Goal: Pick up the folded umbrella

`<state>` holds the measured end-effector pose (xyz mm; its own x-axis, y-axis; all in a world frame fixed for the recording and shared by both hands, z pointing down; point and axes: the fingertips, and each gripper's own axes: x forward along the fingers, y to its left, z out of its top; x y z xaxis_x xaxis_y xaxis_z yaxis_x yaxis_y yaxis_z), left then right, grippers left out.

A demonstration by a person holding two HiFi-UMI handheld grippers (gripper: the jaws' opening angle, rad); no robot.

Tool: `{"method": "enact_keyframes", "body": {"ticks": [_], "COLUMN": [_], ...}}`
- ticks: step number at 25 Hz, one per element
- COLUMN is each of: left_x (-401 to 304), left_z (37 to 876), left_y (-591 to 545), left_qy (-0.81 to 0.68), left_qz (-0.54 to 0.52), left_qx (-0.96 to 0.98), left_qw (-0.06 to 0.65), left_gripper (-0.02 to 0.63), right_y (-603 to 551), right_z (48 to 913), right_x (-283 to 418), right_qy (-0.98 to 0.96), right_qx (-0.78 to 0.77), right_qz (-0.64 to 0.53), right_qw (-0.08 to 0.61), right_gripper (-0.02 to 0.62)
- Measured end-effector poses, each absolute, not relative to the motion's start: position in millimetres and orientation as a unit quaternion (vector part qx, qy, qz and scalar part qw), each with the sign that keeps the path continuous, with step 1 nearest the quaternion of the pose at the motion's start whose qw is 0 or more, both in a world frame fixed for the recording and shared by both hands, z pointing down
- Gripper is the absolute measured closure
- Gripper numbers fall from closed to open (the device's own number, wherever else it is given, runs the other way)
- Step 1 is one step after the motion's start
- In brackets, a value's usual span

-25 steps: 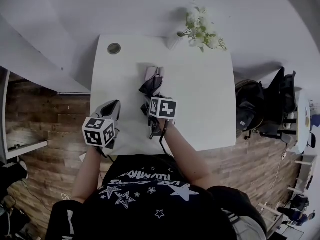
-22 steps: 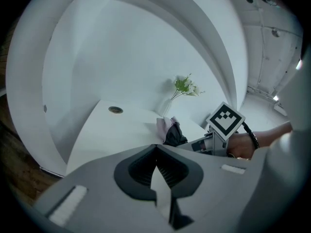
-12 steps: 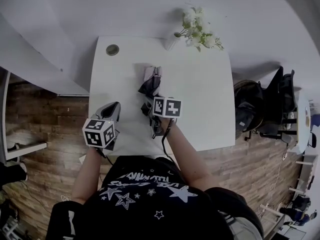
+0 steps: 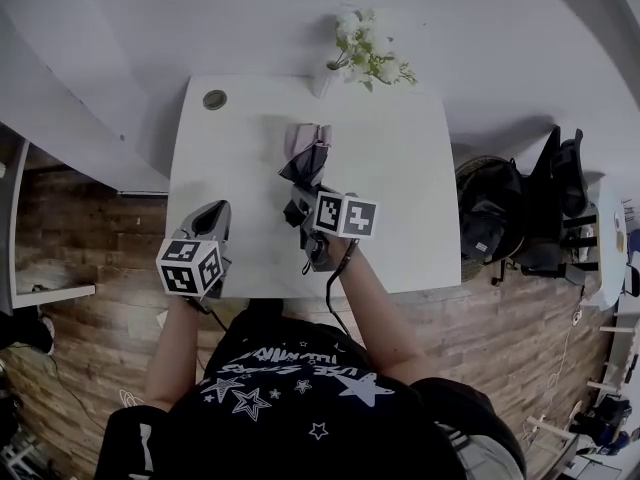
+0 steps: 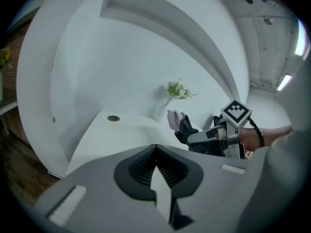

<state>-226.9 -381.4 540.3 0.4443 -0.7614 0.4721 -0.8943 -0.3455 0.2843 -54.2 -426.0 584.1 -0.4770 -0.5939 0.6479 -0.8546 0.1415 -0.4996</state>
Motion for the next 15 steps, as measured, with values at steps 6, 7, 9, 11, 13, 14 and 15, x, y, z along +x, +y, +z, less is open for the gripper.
{"method": "enact_keyframes", "body": {"ticks": [6,7,9,11,13,14,15], "left_x": [-198.7,-193.0,-181.3,-169.9,-159.3,-154.1,-148.8], "left_z": [523.7,521.0,516.2,511.4,505.9,503.3,500.8], "left_y": [-356.5,-351.9,-343.4,-335.0,-326.1,-321.3,-316.5], "left_qy": [-0.52,-0.52,-0.521,-0.522,-0.523,-0.524,-0.524], "left_qz": [0.12,0.119,0.12,0.12,0.116,0.115,0.114], "left_qx": [0.809,0.81,0.812,0.814,0.815,0.816,0.816], "left_qw": [0.246,0.243,0.234,0.227,0.221,0.218,0.215], "left_gripper": [0.606,0.606,0.606,0.606,0.606,0.606,0.606], "right_y": [-399.6,-395.1,-386.4,-377.4,-367.6,-362.4,-357.2], "right_z": [564.9,562.1,556.7,552.1,548.0,546.1,544.2], "right_x": [-16.2,-9.8,2.6,14.9,26.5,32.0,37.2], "right_qy": [-0.748,-0.75,-0.754,-0.757,-0.76,-0.762,-0.764], "right_qx": [0.488,0.488,0.487,0.487,0.487,0.487,0.486], "right_qz": [0.433,0.43,0.425,0.419,0.413,0.41,0.407], "right_qw": [0.125,0.123,0.12,0.119,0.118,0.118,0.117], "right_gripper": [0.364,0.362,0.362,0.362,0.362,0.362,0.362]}}
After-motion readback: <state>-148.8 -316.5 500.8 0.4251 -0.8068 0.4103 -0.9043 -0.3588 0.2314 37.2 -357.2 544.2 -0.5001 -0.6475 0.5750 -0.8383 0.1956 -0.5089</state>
